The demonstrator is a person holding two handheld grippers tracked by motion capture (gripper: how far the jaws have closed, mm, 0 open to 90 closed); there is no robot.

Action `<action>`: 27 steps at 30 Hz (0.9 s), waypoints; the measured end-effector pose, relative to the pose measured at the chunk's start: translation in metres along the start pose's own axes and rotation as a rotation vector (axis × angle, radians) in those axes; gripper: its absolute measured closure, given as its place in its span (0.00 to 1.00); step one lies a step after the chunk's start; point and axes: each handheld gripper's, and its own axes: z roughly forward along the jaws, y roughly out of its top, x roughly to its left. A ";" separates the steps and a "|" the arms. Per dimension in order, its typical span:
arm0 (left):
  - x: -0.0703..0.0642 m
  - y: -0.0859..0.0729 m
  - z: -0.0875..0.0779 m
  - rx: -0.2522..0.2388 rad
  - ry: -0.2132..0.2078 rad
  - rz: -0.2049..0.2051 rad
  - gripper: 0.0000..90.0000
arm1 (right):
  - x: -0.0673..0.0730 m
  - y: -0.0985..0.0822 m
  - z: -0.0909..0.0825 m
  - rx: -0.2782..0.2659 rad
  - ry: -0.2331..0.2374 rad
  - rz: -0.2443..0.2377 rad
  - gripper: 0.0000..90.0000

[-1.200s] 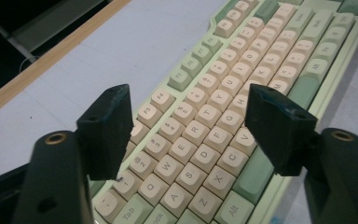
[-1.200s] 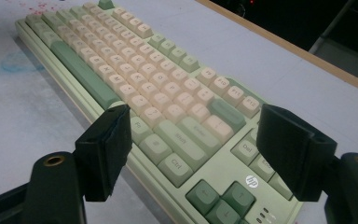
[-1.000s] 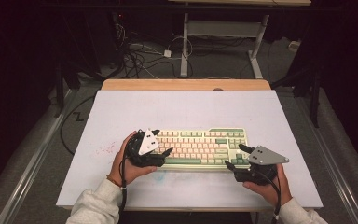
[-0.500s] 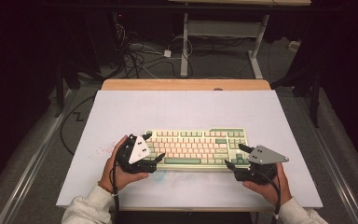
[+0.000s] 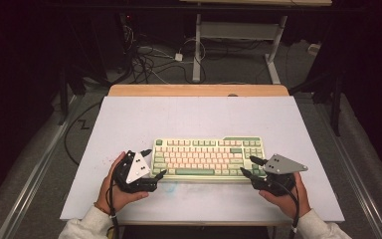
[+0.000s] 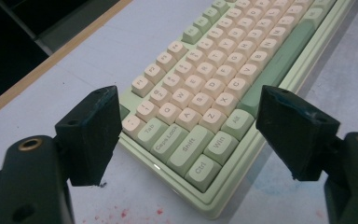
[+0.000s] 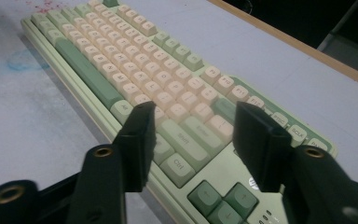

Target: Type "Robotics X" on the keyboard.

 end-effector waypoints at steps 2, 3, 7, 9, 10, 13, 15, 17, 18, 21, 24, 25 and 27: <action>0.000 -0.002 -0.001 0.009 0.003 -0.001 0.23 | 0.000 0.001 0.000 0.003 0.007 0.002 0.67; 0.000 -0.003 -0.001 0.012 0.005 -0.002 0.23 | 0.000 0.002 0.001 0.008 0.008 0.001 0.71; -0.001 -0.008 -0.005 0.013 -0.002 -0.009 0.23 | -0.001 0.005 0.003 0.028 0.027 -0.008 0.86; -0.001 -0.012 -0.008 0.013 -0.003 -0.018 0.23 | -0.002 0.007 0.005 0.031 0.049 -0.008 0.93; -0.001 -0.014 -0.008 0.017 -0.004 -0.025 0.23 | -0.002 0.010 0.007 0.036 0.054 -0.015 0.96; -0.003 -0.018 -0.011 0.025 -0.007 -0.033 0.23 | -0.003 0.015 0.012 0.039 0.071 -0.016 1.00; -0.003 -0.020 -0.011 0.032 -0.007 -0.034 0.23 | -0.003 0.019 0.015 0.041 0.076 -0.013 1.00; -0.004 -0.022 -0.011 0.031 -0.011 -0.041 0.23 | -0.004 0.023 0.020 0.045 0.082 -0.019 1.00; -0.004 -0.022 -0.011 0.034 -0.011 -0.039 0.23 | -0.004 0.025 0.023 0.048 0.085 -0.021 1.00; -0.006 -0.022 -0.011 0.037 -0.015 -0.036 0.23 | -0.003 0.033 0.032 0.054 0.098 -0.025 1.00; -0.006 -0.022 -0.010 0.039 -0.017 -0.038 0.23 | 0.000 0.041 0.046 0.069 0.117 -0.038 1.00; -0.006 -0.023 -0.010 0.041 -0.017 -0.039 0.23 | 0.002 0.043 0.051 0.074 0.120 -0.041 1.00; -0.006 -0.023 -0.009 0.044 -0.018 -0.040 0.23 | 0.003 0.047 0.060 0.082 0.129 -0.050 1.00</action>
